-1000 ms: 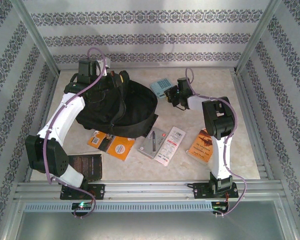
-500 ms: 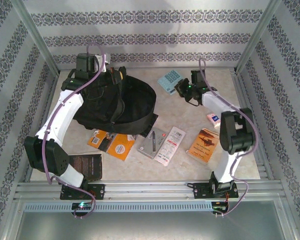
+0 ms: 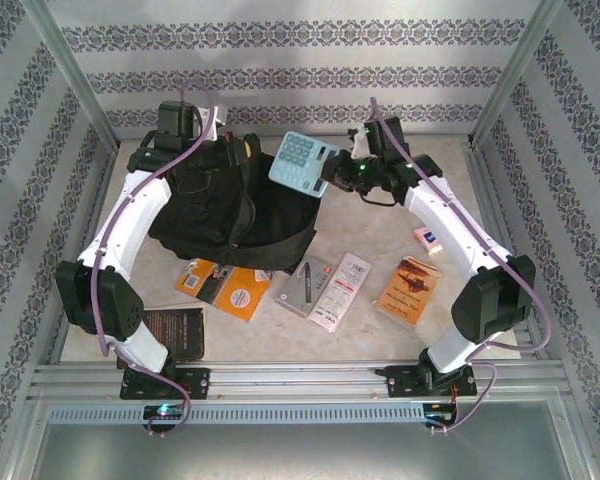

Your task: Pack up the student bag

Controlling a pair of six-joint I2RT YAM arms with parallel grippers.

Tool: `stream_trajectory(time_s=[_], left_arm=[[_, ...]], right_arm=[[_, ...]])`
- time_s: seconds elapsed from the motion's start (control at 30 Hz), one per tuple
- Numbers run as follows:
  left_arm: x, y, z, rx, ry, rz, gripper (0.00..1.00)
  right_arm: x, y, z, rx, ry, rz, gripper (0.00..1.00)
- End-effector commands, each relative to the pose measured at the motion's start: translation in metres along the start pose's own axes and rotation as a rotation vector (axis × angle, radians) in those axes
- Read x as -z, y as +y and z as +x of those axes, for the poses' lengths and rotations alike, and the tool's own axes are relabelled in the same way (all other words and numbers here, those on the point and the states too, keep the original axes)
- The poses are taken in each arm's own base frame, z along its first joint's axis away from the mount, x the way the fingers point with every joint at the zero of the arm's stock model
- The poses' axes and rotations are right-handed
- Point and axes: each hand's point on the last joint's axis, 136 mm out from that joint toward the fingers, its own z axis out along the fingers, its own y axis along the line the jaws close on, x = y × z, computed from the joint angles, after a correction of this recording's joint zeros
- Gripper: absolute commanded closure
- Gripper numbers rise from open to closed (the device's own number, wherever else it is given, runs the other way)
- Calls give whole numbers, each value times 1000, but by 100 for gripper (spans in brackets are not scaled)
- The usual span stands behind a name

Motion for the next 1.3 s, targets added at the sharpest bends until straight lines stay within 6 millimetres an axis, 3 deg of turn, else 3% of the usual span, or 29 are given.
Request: stream_trajectory(time_s=[0.0, 0.2, 0.4, 0.63, 0.83, 0.97, 1.03, 1.1, 1.27], left_arm=[[17, -22, -25, -45, -73, 64, 100], [16, -32, -29, -20, -87, 121, 100], [17, -42, -31, 14, -113, 188, 100], [16, -55, -32, 55, -123, 282, 100], [21, -63, -37, 63, -146, 314, 100], [23, -68, -43, 71, -160, 334, 100], [23, -68, -44, 70, -164, 332, 100], [21, -63, -44, 74, -169, 312, 100], [16, -43, -43, 95, -172, 270, 100]], right_arm=[[-6, -7, 28, 54, 125, 28, 100], [-38, 1, 53, 60, 284, 43, 100], [-90, 7, 48, -93, 328, 29, 100], [-161, 46, 33, -133, 337, -131, 100], [-206, 60, 26, -175, 316, -152, 86], [-237, 62, 28, -233, 314, -183, 85], [-246, 68, 27, -241, 305, -216, 82], [-246, 76, 24, -226, 291, -253, 71], [-214, 86, 9, -79, 223, -268, 38]])
